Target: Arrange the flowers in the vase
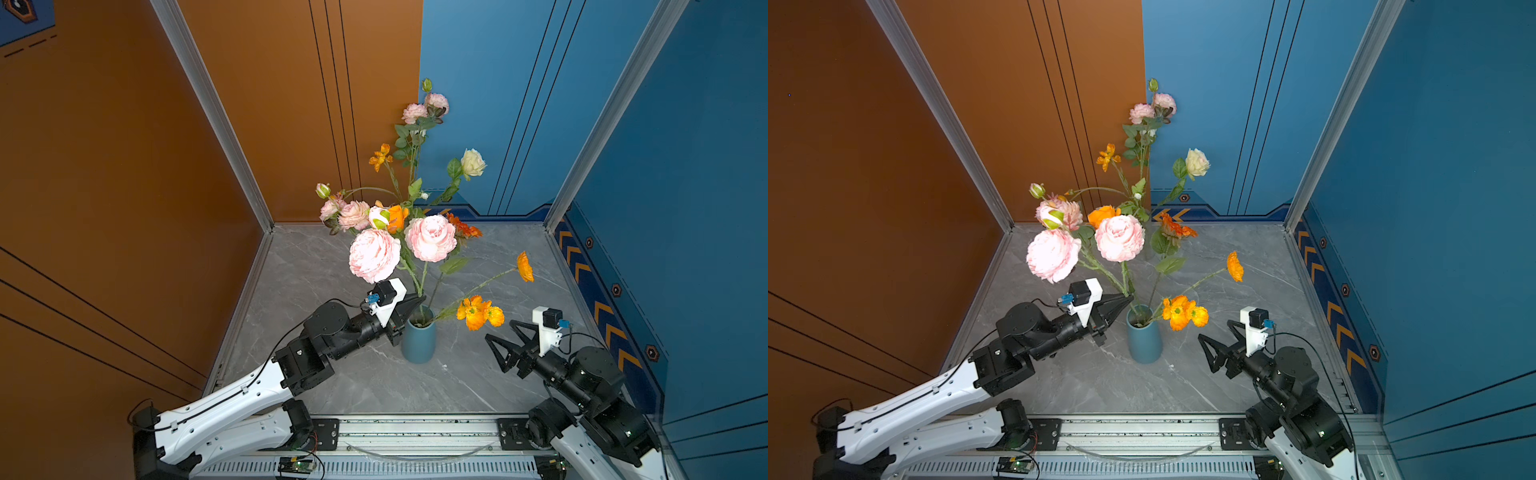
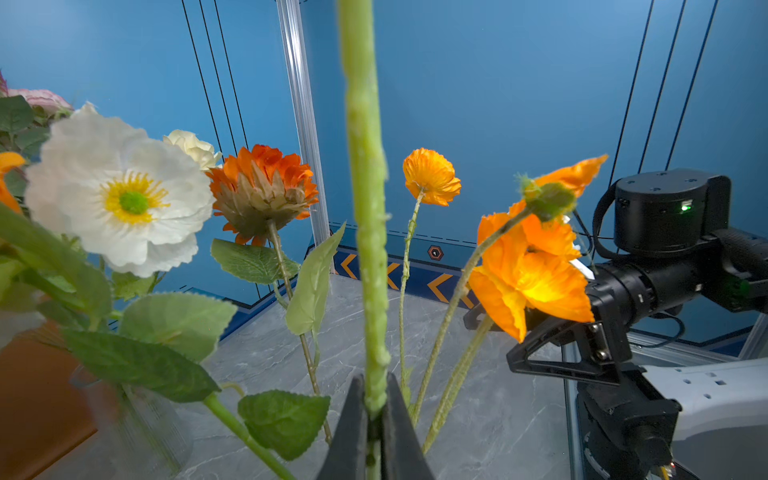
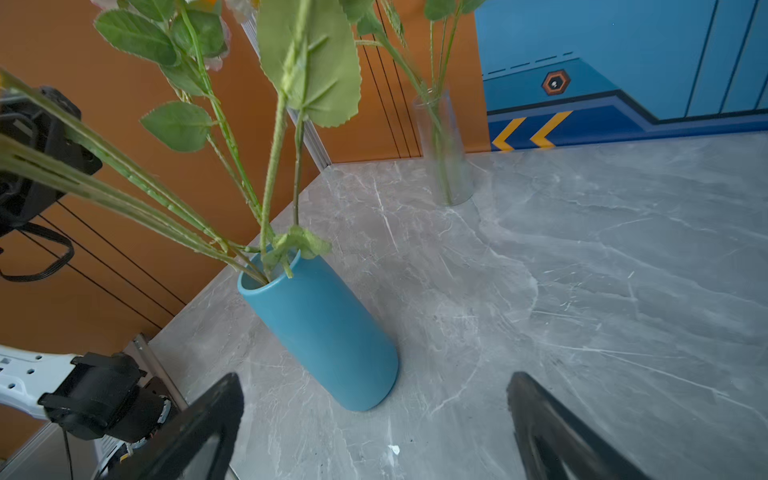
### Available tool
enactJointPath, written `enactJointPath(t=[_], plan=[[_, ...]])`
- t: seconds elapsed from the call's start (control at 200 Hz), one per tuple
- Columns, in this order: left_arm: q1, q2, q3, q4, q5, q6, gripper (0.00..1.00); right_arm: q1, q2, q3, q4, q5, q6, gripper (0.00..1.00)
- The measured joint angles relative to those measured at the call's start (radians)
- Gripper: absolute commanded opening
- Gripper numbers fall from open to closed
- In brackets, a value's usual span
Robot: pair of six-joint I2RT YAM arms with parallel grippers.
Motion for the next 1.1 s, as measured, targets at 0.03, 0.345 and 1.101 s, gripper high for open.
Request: enactJointPath(t=[0.03, 0.345, 1.101], plan=[[-0.001, 0.001, -0.011, 0.003, -0.003, -0.006, 0.0, 0.001, -0.014, -0.033, 0.027, -0.01, 0.007, 1.0], [-0.013, -0.014, -0.168, 0.062, -0.048, -0.053, 0.0, 0.071, -0.097, -0.214, 0.262, -0.05, 0.009, 1.0], [-0.021, -0.047, -0.3, 0.15, -0.099, -0.106, 0.98, 0.626, 0.363, -0.316, 0.768, 0.348, -0.222, 1.0]])
